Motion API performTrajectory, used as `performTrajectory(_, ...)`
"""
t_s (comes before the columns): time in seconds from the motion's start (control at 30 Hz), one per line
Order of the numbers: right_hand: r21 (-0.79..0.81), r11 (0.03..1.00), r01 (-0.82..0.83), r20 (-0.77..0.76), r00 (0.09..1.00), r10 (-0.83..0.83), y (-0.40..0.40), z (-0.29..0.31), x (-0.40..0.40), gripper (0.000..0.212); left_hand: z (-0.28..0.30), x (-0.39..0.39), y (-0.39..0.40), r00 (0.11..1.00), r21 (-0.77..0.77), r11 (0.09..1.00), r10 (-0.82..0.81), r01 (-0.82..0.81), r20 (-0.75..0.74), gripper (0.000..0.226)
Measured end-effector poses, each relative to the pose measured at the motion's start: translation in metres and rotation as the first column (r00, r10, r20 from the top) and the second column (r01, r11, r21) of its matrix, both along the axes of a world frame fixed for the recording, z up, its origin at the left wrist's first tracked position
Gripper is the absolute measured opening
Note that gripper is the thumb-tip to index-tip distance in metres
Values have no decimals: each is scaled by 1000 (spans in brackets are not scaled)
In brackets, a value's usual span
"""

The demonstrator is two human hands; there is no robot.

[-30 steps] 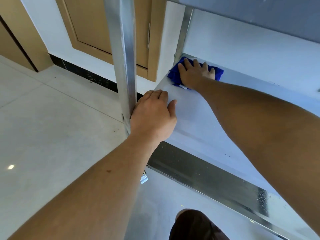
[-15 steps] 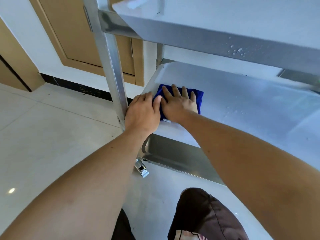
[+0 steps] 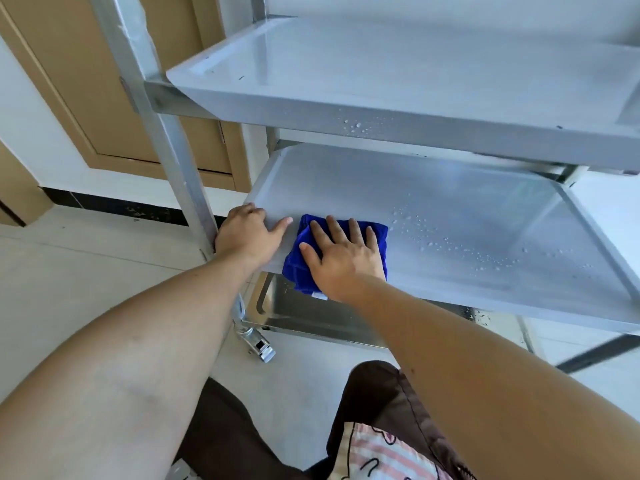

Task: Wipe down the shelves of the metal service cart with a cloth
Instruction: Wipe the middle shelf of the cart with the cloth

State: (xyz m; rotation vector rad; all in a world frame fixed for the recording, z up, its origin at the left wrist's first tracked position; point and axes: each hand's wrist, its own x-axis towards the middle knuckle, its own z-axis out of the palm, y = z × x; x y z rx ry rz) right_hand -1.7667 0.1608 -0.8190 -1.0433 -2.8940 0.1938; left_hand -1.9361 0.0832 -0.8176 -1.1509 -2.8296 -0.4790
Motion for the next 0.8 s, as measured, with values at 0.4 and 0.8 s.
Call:
performTrajectory(0.4,-32,980,195,4,981,-195,40,-8,36,72,7,29,38,985,-180,983,-57,27,-166,49)
performTrajectory(0.8,17,976,219,48,974,-219,109,-11,9,70,-11,73,91,962,153,952,-249,265,-115,30)
